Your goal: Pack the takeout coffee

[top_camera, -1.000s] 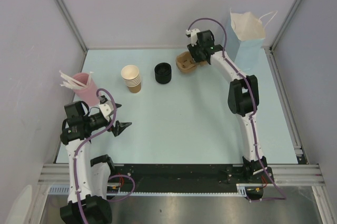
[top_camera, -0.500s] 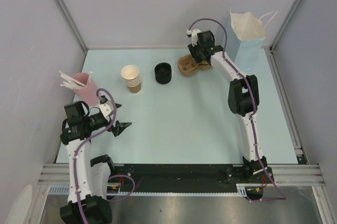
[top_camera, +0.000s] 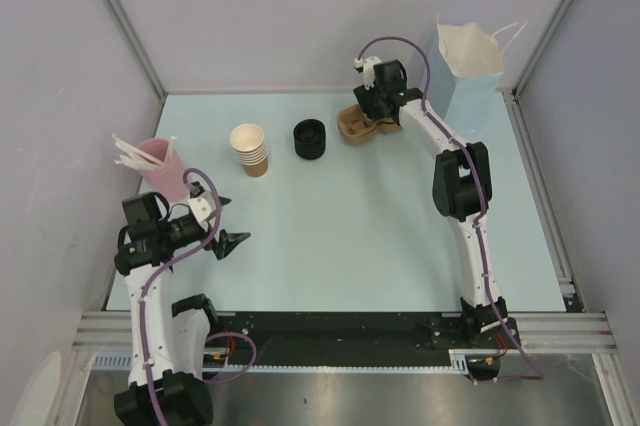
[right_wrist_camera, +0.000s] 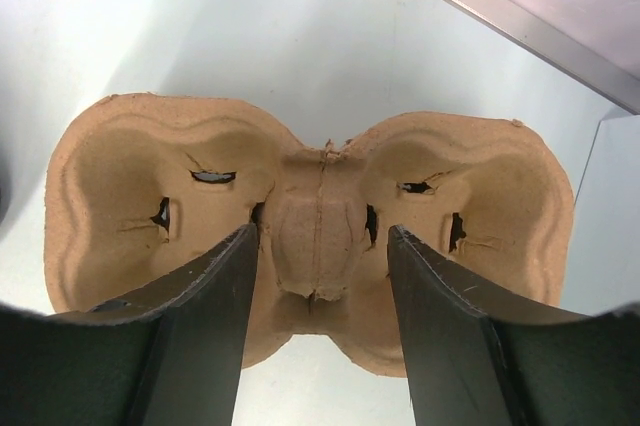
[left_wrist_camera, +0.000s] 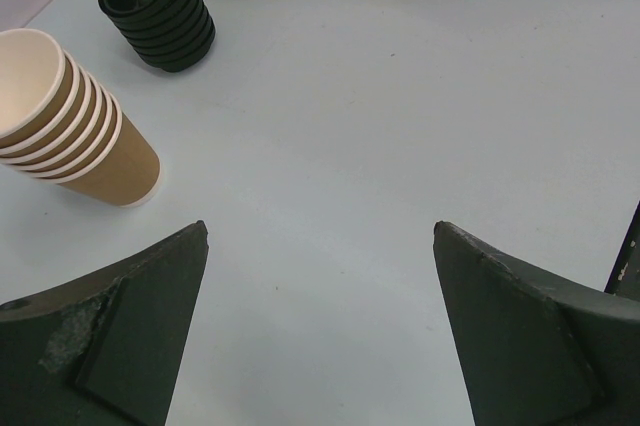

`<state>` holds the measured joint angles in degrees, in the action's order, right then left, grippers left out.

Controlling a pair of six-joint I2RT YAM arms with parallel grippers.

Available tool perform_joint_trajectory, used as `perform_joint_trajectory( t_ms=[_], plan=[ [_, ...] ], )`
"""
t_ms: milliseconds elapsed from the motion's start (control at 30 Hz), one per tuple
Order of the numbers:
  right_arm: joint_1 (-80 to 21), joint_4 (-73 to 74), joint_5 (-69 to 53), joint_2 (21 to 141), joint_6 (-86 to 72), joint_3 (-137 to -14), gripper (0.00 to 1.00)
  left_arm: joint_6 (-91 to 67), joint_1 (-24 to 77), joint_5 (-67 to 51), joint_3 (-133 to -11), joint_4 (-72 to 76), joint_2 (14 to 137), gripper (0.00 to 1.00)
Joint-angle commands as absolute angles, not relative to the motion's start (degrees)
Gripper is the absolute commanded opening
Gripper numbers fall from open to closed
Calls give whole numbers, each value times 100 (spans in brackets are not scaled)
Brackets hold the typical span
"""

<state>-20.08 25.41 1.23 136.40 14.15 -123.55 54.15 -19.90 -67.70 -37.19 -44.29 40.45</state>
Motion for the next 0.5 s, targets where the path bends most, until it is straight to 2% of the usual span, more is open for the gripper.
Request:
perform_joint_trajectory(
  t_ms=[0,233,367,467],
  plan=[
    [-2021,2329,272,13720,1485,-12375,58,5730,-2013,-7031,-3779,-4412,4025,100],
    [-2013,2303,176,13693,1441,-12375,43,5748,-2021,-7031,-3779,-4403,4043,100],
    [-2013,2320,106,13676,1433,-12375,44,5748,-2021,-7031,-3779,-4412,4052,100],
    [-2021,2347,70,13676,1441,-12375,53,5748,-2013,-7031,-3779,-4403,4034,100]
  ],
)
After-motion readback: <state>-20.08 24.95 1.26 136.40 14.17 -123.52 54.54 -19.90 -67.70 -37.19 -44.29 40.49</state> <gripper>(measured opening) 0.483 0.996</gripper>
